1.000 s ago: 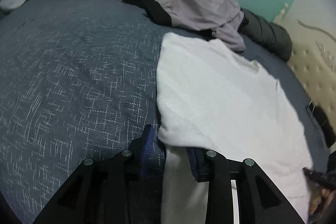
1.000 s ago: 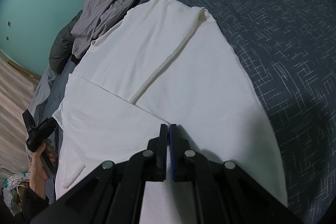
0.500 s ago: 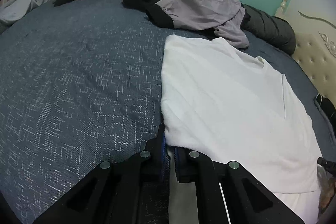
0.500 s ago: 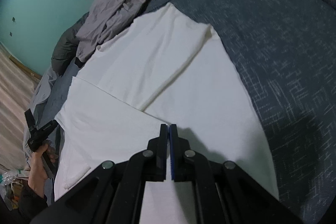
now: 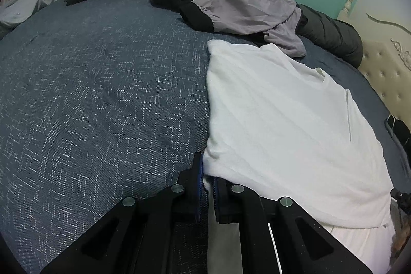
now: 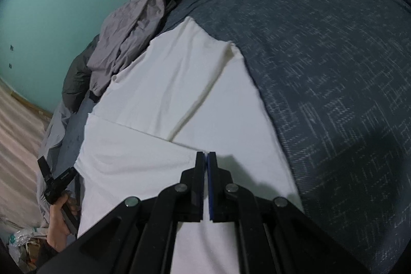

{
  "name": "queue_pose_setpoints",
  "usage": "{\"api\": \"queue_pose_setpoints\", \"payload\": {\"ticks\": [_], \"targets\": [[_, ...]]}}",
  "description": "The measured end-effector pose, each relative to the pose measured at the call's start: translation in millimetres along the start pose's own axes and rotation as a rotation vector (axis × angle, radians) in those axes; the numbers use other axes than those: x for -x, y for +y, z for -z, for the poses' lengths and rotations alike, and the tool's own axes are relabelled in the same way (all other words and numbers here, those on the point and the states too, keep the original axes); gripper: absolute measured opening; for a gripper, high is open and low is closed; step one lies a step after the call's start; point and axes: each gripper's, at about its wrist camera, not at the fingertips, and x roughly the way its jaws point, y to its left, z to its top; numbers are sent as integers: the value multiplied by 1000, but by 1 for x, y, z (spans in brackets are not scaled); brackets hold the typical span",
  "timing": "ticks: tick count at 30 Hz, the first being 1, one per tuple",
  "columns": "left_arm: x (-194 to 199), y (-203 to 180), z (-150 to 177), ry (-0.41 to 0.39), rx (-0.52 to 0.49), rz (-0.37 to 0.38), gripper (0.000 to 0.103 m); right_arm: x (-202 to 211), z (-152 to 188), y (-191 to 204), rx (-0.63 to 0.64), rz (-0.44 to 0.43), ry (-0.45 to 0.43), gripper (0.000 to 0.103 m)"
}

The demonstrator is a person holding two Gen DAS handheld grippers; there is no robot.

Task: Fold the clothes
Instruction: 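Adjust the folded sleeve with the right gripper while the left gripper holds the shirt edge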

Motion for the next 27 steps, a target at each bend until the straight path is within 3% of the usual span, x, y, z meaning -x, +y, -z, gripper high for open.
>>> {"api": "queue_pose_setpoints", "payload": {"ticks": [9,11,13,18,23,25,27], "targets": [[-2,2,1,10,5,9,7,-3,3,-7,-67,12,11,4],[-2,2,1,12,8,14,7,5,9,-1,-81,-9,25,12],[-1,3,1,14,11,20,7,10,15,9,-70,-41,54,30],[-1,3,1,16,14,27,7,3,36,30,-33,-27,131,34],[-1,5,1,20,23,38,7,-1,45,39,21,15,128,30],[-1,5,0,21,24,40,7,-1,48,43,49,29,124,3],[-1,5,0,22,26,42,8,1,49,45,61,27,129,3]]}}
